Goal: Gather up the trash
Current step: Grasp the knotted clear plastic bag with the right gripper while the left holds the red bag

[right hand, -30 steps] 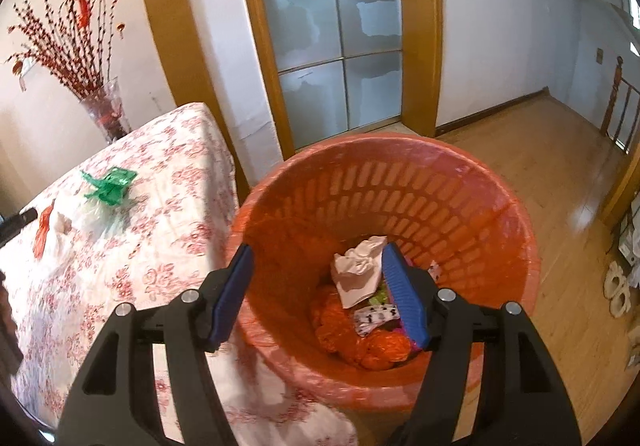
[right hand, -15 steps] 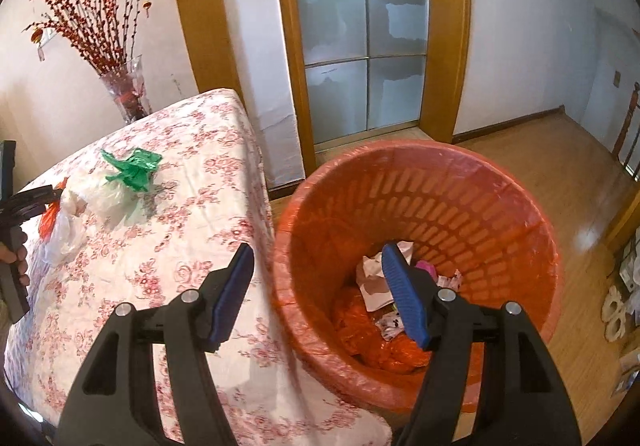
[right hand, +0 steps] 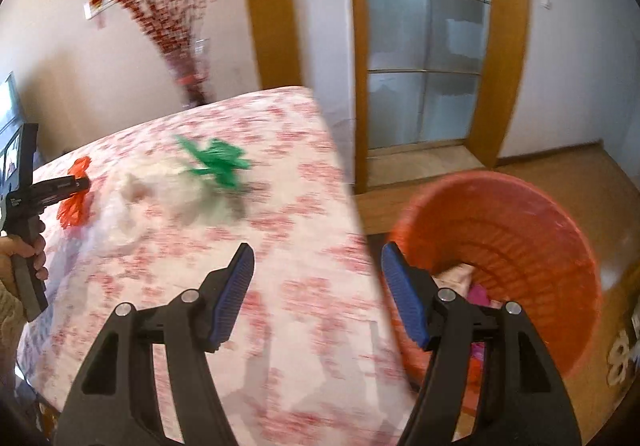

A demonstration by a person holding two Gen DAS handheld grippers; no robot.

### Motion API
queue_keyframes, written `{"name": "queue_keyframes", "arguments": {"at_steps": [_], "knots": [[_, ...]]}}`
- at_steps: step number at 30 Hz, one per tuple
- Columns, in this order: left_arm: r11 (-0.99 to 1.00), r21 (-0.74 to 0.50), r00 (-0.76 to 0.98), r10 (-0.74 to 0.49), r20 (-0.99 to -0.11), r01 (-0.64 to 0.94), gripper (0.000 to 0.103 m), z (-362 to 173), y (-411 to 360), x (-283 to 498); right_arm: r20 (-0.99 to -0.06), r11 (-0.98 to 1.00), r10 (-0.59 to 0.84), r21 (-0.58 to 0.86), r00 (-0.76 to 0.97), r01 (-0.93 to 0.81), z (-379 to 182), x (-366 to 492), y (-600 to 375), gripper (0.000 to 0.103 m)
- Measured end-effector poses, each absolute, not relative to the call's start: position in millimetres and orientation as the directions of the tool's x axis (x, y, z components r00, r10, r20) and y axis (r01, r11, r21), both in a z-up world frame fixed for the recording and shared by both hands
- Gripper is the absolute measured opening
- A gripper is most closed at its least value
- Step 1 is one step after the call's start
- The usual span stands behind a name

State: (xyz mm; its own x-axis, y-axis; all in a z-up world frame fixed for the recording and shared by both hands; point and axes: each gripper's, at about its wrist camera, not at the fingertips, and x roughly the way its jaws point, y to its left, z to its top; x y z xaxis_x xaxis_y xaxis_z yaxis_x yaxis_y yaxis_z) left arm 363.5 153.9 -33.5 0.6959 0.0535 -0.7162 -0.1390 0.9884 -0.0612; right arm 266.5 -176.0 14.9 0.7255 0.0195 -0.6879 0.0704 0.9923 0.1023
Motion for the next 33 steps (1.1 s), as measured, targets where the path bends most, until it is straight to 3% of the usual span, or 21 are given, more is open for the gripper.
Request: {"name": "queue_keyframes", "arguments": {"at_steps": [4, 7, 14, 21, 24, 25, 28, 33], "knots": [[0.987, -0.061, 0.705, 0.064, -0.707, -0.152, 0.031, -30, 175, 346, -0.699, 0.993, 0.090, 0.120, 0.710, -0.008, 12, 285, -140, 0.064], [0.986, -0.056, 0.717, 0.073, -0.693, -0.155, 0.031, -25, 188, 333, -0.704, 0.988, 0.144, 0.141, 0.695, -0.062, 13, 297, -112, 0.057], [0.984, -0.061, 0.729, 0.083, -0.679, -0.169, 0.031, -21, 212, 319, -0.702, 0.969, 0.246, 0.153, 0.669, -0.196, 12, 326, -38, 0.057], [0.979, -0.070, 0.725, 0.094, -0.682, -0.193, 0.031, -21, 235, 314, -0.738, 0.962, 0.231, 0.076, 0.634, -0.262, -8, 355, 21, 0.057], [0.978, -0.075, 0.723, 0.092, -0.684, -0.196, 0.031, -23, 239, 313, -0.767, 0.962, 0.197, 0.031, 0.610, -0.271, -18, 362, 31, 0.040], [0.978, -0.076, 0.723, 0.090, -0.685, -0.195, 0.031, -24, 239, 312, -0.782, 0.960, 0.198, 0.033, 0.592, -0.277, -22, 364, 31, 0.028], [0.979, -0.078, 0.721, 0.086, -0.688, -0.190, 0.031, -25, 238, 310, -0.788, 0.958, 0.198, 0.030, 0.583, -0.285, -23, 360, 28, 0.007], [0.981, -0.084, 0.723, 0.068, -0.687, -0.173, 0.031, -23, 228, 306, -0.784, 0.953, 0.202, 0.020, 0.587, -0.302, -21, 336, 15, 0.005]]}}
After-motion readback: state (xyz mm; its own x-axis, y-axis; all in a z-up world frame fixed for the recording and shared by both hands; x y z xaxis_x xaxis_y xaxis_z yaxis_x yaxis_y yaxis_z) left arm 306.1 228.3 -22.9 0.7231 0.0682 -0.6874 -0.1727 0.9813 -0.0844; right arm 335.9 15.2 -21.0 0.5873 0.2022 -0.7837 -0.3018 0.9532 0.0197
